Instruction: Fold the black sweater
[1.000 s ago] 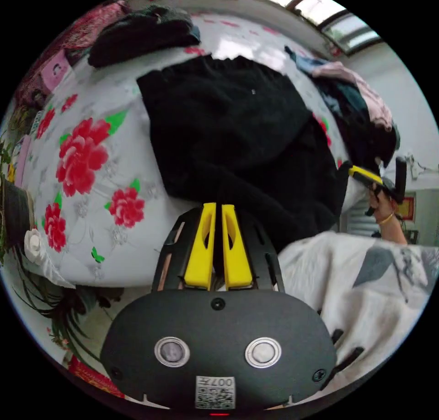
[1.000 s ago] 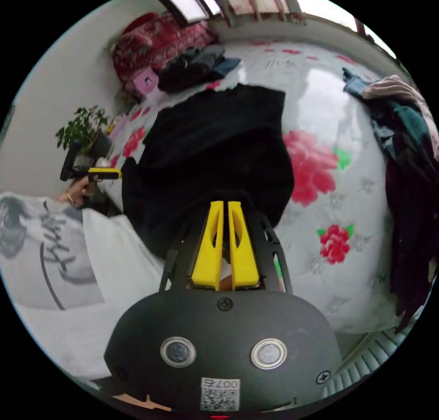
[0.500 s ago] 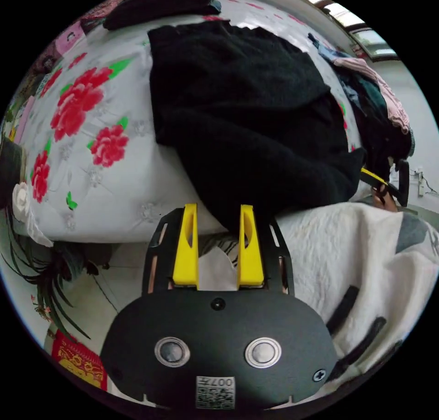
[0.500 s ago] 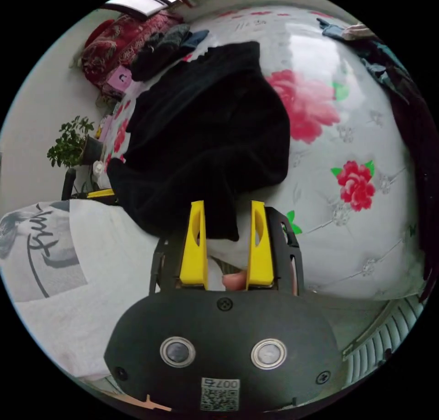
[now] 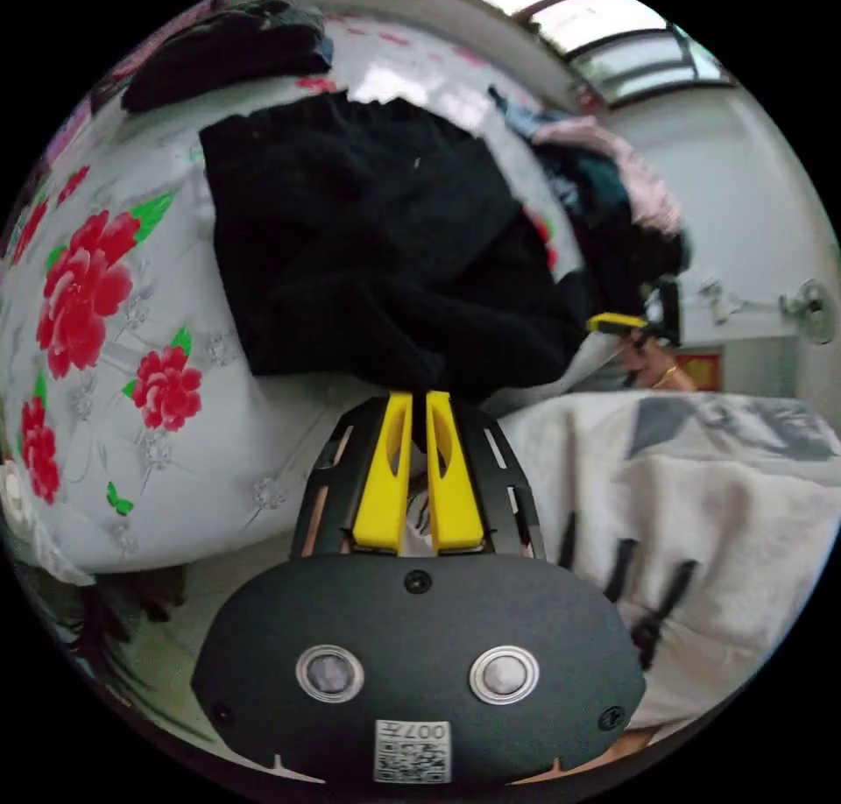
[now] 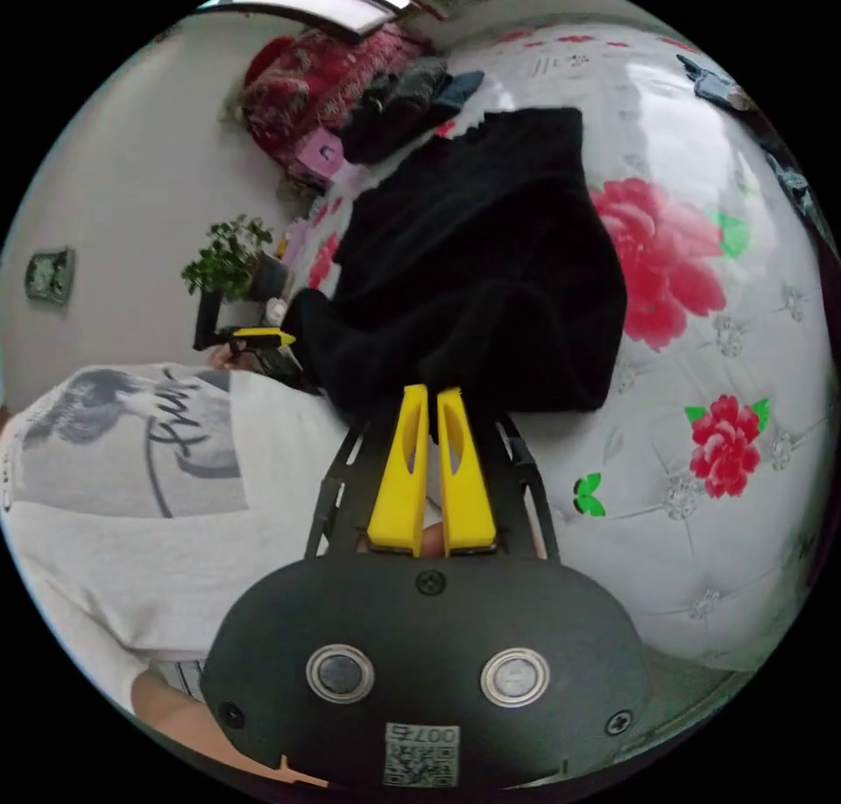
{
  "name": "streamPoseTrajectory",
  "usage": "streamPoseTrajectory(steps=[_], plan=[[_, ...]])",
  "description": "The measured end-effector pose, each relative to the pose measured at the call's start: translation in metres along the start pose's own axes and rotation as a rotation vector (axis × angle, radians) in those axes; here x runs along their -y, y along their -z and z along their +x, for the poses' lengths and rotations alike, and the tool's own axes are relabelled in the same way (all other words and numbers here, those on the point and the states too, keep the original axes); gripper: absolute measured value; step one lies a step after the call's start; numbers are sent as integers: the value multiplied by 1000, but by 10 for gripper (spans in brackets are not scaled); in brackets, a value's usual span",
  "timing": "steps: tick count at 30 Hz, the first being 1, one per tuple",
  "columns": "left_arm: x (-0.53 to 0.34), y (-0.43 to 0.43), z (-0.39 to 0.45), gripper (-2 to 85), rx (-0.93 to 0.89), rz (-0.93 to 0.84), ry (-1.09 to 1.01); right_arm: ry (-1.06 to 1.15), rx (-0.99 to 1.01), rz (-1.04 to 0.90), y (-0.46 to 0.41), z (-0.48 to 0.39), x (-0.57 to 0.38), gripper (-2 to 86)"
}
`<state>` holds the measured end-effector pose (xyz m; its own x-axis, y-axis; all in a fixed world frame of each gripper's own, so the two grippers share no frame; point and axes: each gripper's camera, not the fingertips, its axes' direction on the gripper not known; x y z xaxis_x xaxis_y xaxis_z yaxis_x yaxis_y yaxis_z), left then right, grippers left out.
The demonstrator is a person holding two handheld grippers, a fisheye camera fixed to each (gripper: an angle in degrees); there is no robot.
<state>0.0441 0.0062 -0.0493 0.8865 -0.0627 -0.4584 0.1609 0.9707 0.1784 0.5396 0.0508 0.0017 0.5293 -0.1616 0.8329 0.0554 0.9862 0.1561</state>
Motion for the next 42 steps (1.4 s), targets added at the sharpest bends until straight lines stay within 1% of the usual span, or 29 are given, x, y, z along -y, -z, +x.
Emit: streamPoseTrajectory(steps=[1,4,5,6,8,10,11,12,13,14,15,16,18,20,22,23,25,27,29,32,33,35,36,37,39,41,42], plan=[[6,22,-8,2,-77,76,3,-3,60,66,20,3,6,-2],[32,62,-30,1,-166,209,18,-27,252,255,70,16,32,-3],[40,69,-35,2,-178,225,24,-35,318,314,87,23,49,-3],[58,80,-43,3,-195,260,34,-35,347,343,95,25,59,-2],[91,96,-51,8,-188,327,49,-26,398,436,119,25,109,1],[138,106,-70,24,-134,433,219,-37,363,489,128,20,154,6],[148,106,-75,30,-113,456,268,-51,283,512,126,15,185,13],[166,104,-84,44,-27,489,380,-64,228,518,123,13,199,18],[179,97,-90,59,83,491,475,-87,110,514,112,13,223,29],[184,93,-92,61,131,483,504,-120,6,482,97,18,240,41],[191,82,-94,64,206,458,536,-141,-31,453,88,22,246,47],[195,68,-92,65,250,424,523,-174,-77,401,69,31,251,59],[191,43,-85,68,311,364,450,-197,-122,376,46,44,236,71],[175,17,-75,72,404,288,386,-251,-191,357,22,66,193,83],[145,-12,-63,73,501,198,339,-308,-255,378,15,79,149,91],[138,-18,-60,73,514,183,335,-326,-299,395,13,82,122,95],[114,-31,-50,74,541,154,328,-329,-355,377,9,82,98,101],[110,-35,-40,74,546,161,317,-249,-416,347,4,71,95,103],[119,-44,-34,73,556,138,301,-95,-514,272,-12,51,116,101],[151,-81,-42,79,638,2,284,81,-616,171,-48,32,155,93],[161,-100,-48,82,658,-62,274,98,-638,144,-56,32,163,89],[172,-111,-45,76,663,-81,259,51,-697,30,-80,54,188,74],[177,-116,-41,74,679,-105,263,25,-699,20,-79,63,191,70],[180,-120,-37,73,695,-114,262,-42,-669,51,-67,81,192,65],[179,-125,-30,71,716,-105,238,-179,-499,167,-32,111,180,61],[177,-129,-27,70,723,-89,228,-363,-304,312,3,153,147,61],[177,-130,-26,69,718,-80,236,-401,-267,339,7,162,137,62]])
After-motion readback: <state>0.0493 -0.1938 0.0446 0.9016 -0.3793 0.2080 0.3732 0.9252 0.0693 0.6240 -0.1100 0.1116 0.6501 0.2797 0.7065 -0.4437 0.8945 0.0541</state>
